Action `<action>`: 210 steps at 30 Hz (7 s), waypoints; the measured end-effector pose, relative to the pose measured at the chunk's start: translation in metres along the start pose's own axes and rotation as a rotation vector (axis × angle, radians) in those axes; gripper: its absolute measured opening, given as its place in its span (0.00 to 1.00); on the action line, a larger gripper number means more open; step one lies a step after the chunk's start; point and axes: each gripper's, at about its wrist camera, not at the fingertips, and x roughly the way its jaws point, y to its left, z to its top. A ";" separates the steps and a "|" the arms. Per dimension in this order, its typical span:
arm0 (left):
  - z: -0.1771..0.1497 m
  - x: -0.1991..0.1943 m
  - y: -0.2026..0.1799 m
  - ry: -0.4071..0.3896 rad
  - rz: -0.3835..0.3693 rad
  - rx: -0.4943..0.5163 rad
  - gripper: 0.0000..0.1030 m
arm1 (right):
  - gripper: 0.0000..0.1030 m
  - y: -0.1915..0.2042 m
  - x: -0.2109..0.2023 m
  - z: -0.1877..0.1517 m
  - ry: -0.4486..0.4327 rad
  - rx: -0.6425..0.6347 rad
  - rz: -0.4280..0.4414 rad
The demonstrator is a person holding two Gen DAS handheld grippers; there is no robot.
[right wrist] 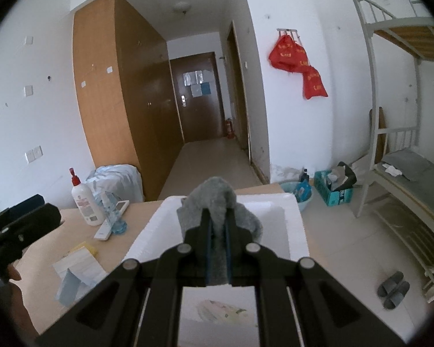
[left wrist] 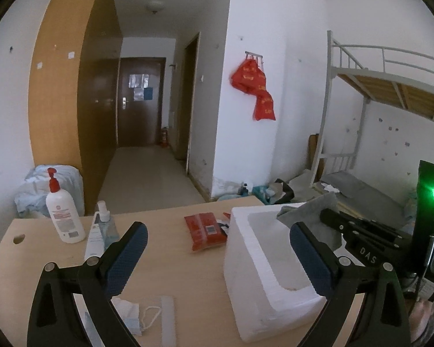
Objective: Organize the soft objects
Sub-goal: 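Open the left tool over the box while the right tool drops the grey cloth inside, then withdraw both tools from the box back over the remaining masks and paper, then close the left tool on the blue face mask while the right tool grasps the white bar, then lift and carry the blue mask and white bar toward the white foam box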
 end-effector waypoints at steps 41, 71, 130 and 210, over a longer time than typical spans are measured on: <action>-0.010 -0.075 0.047 -0.062 0.129 -0.016 0.96 | 1.00 0.063 -0.041 -0.008 -0.073 -0.022 0.005; -0.055 -0.151 0.181 -0.073 0.360 -0.105 0.96 | 1.00 0.199 -0.008 -0.038 0.018 -0.097 0.202; -0.139 -0.063 0.189 0.167 0.161 -0.093 0.96 | 1.00 0.187 0.044 -0.124 0.220 -0.124 0.200; -0.133 -0.030 0.199 0.137 -0.022 -0.169 0.10 | 0.21 0.183 0.103 -0.128 0.408 -0.146 0.000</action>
